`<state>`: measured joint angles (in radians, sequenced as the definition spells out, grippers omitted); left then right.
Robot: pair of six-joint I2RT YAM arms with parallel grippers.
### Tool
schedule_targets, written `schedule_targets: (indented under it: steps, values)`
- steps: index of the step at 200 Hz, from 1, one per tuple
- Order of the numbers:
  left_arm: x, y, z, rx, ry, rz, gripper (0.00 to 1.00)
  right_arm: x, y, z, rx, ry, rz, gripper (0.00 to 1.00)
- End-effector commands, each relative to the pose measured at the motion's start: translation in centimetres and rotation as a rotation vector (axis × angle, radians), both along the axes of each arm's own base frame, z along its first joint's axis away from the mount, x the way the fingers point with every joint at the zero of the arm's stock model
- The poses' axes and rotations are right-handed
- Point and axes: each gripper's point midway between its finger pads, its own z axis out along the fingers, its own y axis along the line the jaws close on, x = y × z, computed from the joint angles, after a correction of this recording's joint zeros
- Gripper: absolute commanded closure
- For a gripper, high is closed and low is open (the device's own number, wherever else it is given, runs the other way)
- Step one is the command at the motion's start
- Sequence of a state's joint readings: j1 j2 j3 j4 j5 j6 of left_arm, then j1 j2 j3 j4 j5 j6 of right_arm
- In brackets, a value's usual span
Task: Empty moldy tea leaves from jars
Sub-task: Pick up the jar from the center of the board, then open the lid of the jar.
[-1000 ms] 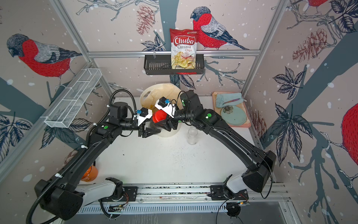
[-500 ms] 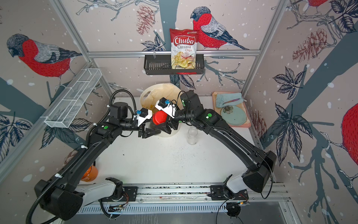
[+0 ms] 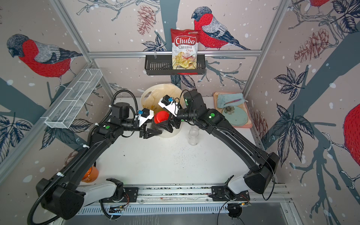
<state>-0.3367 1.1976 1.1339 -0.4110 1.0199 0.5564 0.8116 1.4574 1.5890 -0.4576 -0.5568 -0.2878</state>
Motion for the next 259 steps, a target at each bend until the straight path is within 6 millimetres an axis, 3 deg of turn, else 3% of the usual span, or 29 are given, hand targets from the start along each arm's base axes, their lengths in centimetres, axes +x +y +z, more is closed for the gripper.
schedule_targets:
  steps: [1,141,185,259]
  values:
    - [-0.45,-0.07,0.78,-0.017,-0.029,-0.026,0.39,0.47,-0.09,0.53,0.021,-0.005,-0.023,0.0]
    - [-0.31,-0.22,0.34,-0.008,-0.016,-0.026,0.39,0.15,-0.49,0.86,0.035,-0.011,-0.02,0.01]
    - [-0.34,-0.2,0.36,-0.006,-0.017,-0.023,0.39,-0.11,-0.32,0.78,0.036,-0.017,-0.002,0.08]
    - [-0.41,-0.25,0.34,-0.002,-0.02,-0.024,0.38,-0.18,-0.7,1.09,0.041,-0.046,-0.007,0.29]
